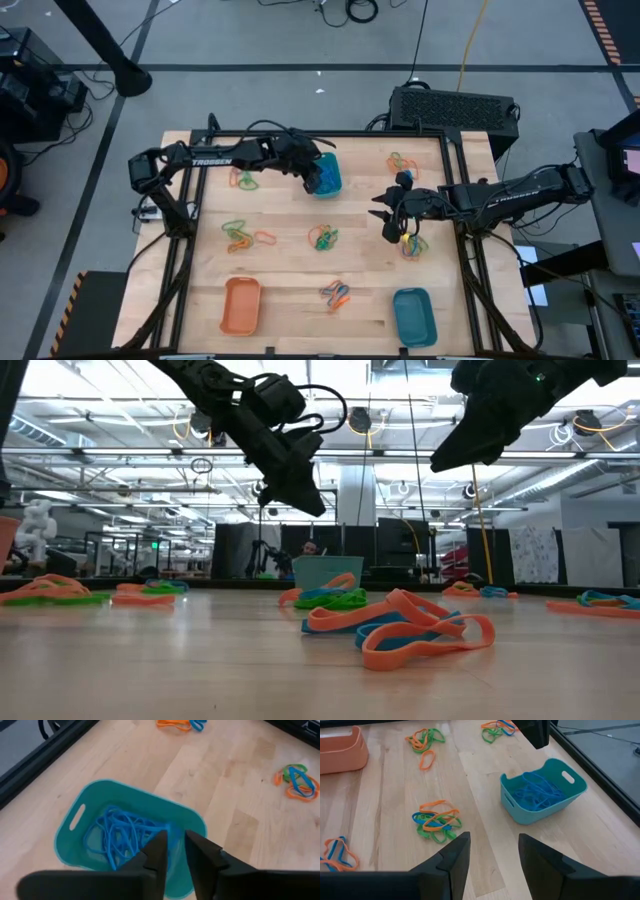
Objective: Sort rubber bands into baskets
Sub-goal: Put the blue rubber band into the top blue bin
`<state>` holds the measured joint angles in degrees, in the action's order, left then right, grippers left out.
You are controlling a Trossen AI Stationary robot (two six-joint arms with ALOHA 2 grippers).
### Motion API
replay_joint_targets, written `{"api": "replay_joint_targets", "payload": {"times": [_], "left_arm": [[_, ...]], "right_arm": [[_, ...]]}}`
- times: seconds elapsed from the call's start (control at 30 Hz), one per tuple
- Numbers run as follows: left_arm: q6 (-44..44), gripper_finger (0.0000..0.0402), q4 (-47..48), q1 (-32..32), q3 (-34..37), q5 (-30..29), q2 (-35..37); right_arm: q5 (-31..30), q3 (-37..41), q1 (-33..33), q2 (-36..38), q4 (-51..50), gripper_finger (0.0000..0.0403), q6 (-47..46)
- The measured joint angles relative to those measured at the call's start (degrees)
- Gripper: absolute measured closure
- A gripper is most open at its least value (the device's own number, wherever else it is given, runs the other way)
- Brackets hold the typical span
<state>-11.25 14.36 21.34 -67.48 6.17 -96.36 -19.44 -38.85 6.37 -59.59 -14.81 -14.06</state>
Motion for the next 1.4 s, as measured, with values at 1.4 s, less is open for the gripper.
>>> {"api": "replay_joint_targets", "payload": {"times": [1.4], "left_arm": [[5.7, 0.029, 25.7, -15.2, 5.0, -0.3, 4.8]], "right_arm": [[0.0, 0.0, 0.0, 0.0, -0.1, 0.0243, 0.2]]}}
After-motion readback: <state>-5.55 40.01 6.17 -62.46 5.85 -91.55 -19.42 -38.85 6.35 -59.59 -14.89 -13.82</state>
